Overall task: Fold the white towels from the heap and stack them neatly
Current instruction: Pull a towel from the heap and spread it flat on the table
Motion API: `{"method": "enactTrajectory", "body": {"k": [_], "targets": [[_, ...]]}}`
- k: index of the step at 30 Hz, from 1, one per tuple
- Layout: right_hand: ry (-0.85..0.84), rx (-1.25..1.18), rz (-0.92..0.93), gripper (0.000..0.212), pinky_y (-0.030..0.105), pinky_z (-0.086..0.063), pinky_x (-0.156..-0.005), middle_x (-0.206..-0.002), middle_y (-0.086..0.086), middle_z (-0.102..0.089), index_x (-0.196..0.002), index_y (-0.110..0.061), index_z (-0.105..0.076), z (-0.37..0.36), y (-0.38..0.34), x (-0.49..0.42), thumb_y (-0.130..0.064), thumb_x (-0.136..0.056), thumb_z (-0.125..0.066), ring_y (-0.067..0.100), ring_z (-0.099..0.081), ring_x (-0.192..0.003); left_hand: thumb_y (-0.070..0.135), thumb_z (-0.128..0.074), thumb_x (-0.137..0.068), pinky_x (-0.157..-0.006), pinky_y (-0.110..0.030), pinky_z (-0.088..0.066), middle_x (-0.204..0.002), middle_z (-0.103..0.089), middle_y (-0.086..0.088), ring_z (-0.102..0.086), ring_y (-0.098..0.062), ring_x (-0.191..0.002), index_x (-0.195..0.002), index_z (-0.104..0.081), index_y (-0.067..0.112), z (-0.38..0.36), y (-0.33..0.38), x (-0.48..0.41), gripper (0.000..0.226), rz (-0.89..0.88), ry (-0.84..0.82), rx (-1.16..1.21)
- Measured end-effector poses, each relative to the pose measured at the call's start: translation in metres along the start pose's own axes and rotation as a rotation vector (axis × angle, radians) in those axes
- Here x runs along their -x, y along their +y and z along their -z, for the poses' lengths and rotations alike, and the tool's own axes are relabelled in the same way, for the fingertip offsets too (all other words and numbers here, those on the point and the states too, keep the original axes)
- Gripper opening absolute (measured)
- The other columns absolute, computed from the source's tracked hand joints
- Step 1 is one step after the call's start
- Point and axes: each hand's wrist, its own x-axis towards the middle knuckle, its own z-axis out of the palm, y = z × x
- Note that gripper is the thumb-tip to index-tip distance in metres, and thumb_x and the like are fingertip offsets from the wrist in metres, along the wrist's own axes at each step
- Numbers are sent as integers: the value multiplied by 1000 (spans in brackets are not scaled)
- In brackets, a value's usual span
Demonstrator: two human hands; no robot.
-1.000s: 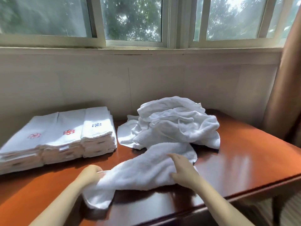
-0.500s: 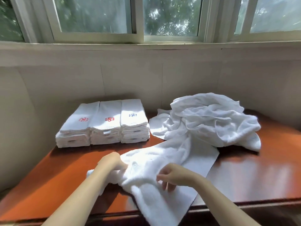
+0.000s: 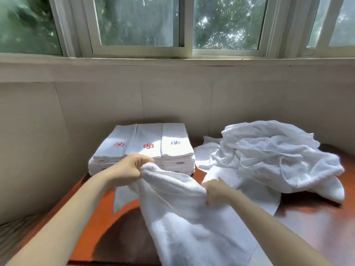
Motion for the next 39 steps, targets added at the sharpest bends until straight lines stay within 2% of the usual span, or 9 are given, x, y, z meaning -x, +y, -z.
{"method": "enactTrajectory", "body": {"k": [3,6,11,16,20,23,28,35,39], "targets": [[25,97,-15,33,29,-42,-81,-110,3,-65,-104,-17,-65,15,7,-4,-31,-75,-69,24,-58,-106,-18,-43,-69,-64,-28,-37,-76,-53,-3,-54,-22,-79,-71,-51,12,34,-17,-12,31,54,200,-349],[298,55,-184,23,33,-43,-80,-101,8,-63,-107,-14,-63,46,29,0,-17,-84,-57,31,-60,-102,-6,-46,-78,-74,-38,-43,-100,-52,-10,-54,-31,-98,-95,-54,10,60,-35,-17,25,232,428,-726],[887,-337,-552,16,41,-39,-69,-93,31,-62,-99,-1,-55,122,90,19,-6,-95,-40,46,-57,-89,-8,-49,-75,-68,-40,-40,-100,-51,-15,-55,-42,-91,-102,-59,10,113,-40,-9,34,283,916,-634],[809,-392,-295,19,32,-36,-67,-95,16,-67,-109,-12,-59,145,22,3,-11,-91,-51,36,-59,-94,-6,-49,-77,-72,-41,-44,-90,-51,-4,-56,-34,-88,-89,-63,19,111,-9,-4,31,3,792,-569],[357,-547,242,73,29,-38,-98,-136,5,-49,-145,-21,-30,121,-101,-16,-19,-83,-70,20,-47,-122,-18,-44,-70,-69,-42,-46,-83,-47,-2,-53,-32,-78,-87,-54,28,91,28,3,51,-280,706,-508],[207,-456,417,45,21,-38,-77,-117,6,-60,-121,-17,-54,105,-155,-27,-20,-79,-70,22,-53,-107,-20,-44,-68,-63,-43,-47,-81,-51,-11,-54,-34,-71,-80,-66,15,90,47,14,43,-434,717,-580],[60,-457,242,9,18,-40,-52,-80,1,-62,-86,-15,-65,98,-133,-32,-20,-79,-65,19,-59,-78,-12,-53,-75,-54,-33,-42,-85,-54,-14,-56,-34,-63,-83,-64,4,115,37,40,21,-317,849,-891],[770,-196,-277,21,36,-45,-75,-105,21,-61,-93,-6,-61,174,-41,-11,-1,-83,-43,41,-60,-96,14,-59,-91,-57,-36,-37,-95,-53,-17,-60,-38,-81,-95,-62,3,132,-9,51,12,113,868,-1025],[1145,-307,-366,26,39,-42,-71,-99,24,-57,-99,-2,-61,220,-12,20,6,-83,-42,46,-58,-89,8,-58,-89,-55,-37,-34,-95,-52,-17,-56,-37,-86,-90,-61,3,133,1,49,6,116,1030,-974]]}}
